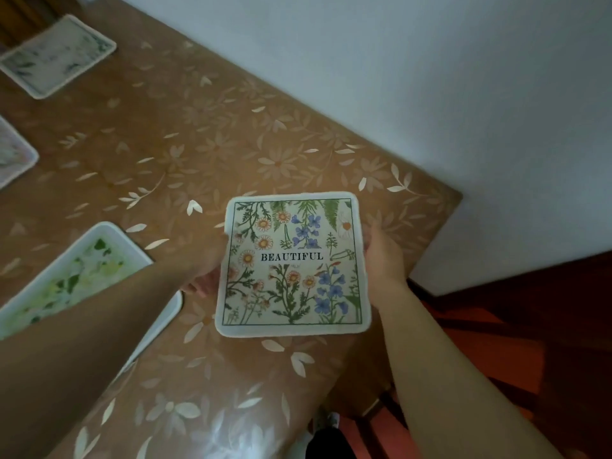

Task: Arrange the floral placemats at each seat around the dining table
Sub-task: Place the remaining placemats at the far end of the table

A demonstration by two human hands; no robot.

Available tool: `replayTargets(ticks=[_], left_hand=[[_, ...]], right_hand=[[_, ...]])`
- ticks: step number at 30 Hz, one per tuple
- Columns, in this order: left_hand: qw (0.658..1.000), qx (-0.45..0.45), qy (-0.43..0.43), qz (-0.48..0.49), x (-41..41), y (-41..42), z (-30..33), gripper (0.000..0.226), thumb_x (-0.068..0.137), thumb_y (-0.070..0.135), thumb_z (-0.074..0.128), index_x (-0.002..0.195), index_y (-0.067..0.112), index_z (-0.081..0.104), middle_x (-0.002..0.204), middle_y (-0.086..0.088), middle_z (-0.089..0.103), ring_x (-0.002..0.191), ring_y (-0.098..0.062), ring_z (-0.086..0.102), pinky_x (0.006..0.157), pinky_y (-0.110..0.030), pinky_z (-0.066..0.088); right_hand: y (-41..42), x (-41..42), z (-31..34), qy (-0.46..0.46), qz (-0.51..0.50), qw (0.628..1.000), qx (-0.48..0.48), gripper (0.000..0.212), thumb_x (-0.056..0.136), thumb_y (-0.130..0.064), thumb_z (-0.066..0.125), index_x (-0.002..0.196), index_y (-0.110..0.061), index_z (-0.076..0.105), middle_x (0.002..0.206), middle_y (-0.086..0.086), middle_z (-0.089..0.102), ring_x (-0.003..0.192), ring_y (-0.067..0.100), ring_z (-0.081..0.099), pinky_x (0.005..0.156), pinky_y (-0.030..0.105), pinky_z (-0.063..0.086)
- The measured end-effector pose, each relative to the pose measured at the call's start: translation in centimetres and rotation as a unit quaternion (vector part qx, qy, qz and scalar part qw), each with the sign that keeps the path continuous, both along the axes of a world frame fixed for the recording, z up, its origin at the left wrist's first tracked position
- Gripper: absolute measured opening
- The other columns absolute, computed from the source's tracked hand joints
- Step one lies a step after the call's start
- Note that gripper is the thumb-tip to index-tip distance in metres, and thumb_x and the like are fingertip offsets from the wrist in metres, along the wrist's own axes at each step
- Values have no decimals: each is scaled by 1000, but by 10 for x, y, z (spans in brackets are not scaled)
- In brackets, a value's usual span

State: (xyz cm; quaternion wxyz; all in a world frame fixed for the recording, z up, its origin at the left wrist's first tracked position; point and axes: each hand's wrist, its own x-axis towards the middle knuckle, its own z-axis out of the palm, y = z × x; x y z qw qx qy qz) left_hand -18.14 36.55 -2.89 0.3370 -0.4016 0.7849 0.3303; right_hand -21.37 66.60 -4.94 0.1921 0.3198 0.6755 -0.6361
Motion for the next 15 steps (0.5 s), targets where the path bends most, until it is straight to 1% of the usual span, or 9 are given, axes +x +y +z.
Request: replayTargets(ticks=[2, 3, 5, 7, 10, 11, 12, 14, 15], left_hand=[[995, 55, 66, 52, 0, 2, -1, 53, 96, 38, 42, 58, 7, 62, 40, -6, 56, 27, -16, 49, 36, -18, 36], [987, 65, 109, 101, 0, 2, -3, 48, 95, 33, 44, 59, 8, 63, 40, -6, 55, 31, -17, 49, 36, -20, 38], [968, 65, 142, 198, 2, 1, -7, 47, 91, 41, 47, 64, 7, 65, 42, -5, 61, 46, -23, 57, 47, -28, 46], [956, 71, 130, 253, 9, 5, -9, 46, 90, 43, 42, 77, 5, 64, 46, -6, 67, 56, -27, 62, 54, -33, 49], [938, 90, 109, 315, 24, 13, -10, 52, 91, 44, 35, 83, 4, 67, 52, -10, 71, 49, -29, 70, 44, -31, 53], [938, 92, 102, 318, 31, 16, -10, 56, 88, 49, 35, 83, 4, 68, 56, -12, 73, 50, -30, 71, 42, -31, 53], [942, 92, 89, 309, 38, 19, -12, 62, 85, 55, 36, 84, 3, 69, 63, -14, 75, 56, -32, 72, 45, -33, 54], [954, 102, 50, 277, 54, 22, -16, 75, 83, 64, 33, 87, 0, 73, 74, -20, 77, 63, -37, 74, 47, -34, 56], [959, 106, 36, 261, 60, 20, -17, 82, 84, 68, 30, 87, -2, 73, 75, -21, 77, 63, -37, 74, 47, -34, 57]], right_hand=[[5, -3, -1, -6, -18, 1000, 21, 49, 99, -55, 43, 86, -17, 72, 94, 16, 77, 85, 33, 73, 79, 47, 61], [9, -1, -4, -19, -27, 999, 24, 46, 100, -54, 42, 84, -20, 68, 93, 11, 75, 84, 28, 71, 73, 43, 57], [17, 2, -9, -34, -29, 999, 13, 41, 104, -51, 40, 84, -24, 63, 88, 2, 71, 78, 17, 67, 60, 34, 46], [18, 1, -11, -39, -15, 999, 2, 43, 105, -49, 38, 88, -20, 64, 90, 3, 72, 77, 17, 67, 57, 33, 44], [12, -6, 0, -39, 31, 999, 4, 50, 103, -58, 36, 91, -25, 71, 84, 1, 79, 77, 21, 74, 61, 35, 51], [9, -11, 2, -31, 54, 998, 8, 52, 102, -62, 34, 88, -28, 73, 82, -1, 81, 78, 22, 76, 68, 37, 56], [5, -16, 7, -23, 86, 996, 18, 54, 99, -64, 32, 91, -32, 74, 91, -2, 82, 87, 24, 77, 80, 43, 59], [-2, -25, 17, 9, 159, 986, 49, 57, 94, -67, 27, 101, -31, 71, 115, 3, 77, 108, 27, 71, 102, 53, 52], [-2, -30, 17, 24, 178, 982, 52, 59, 93, -67, 27, 103, -28, 70, 118, 3, 76, 110, 26, 70, 103, 54, 50]])
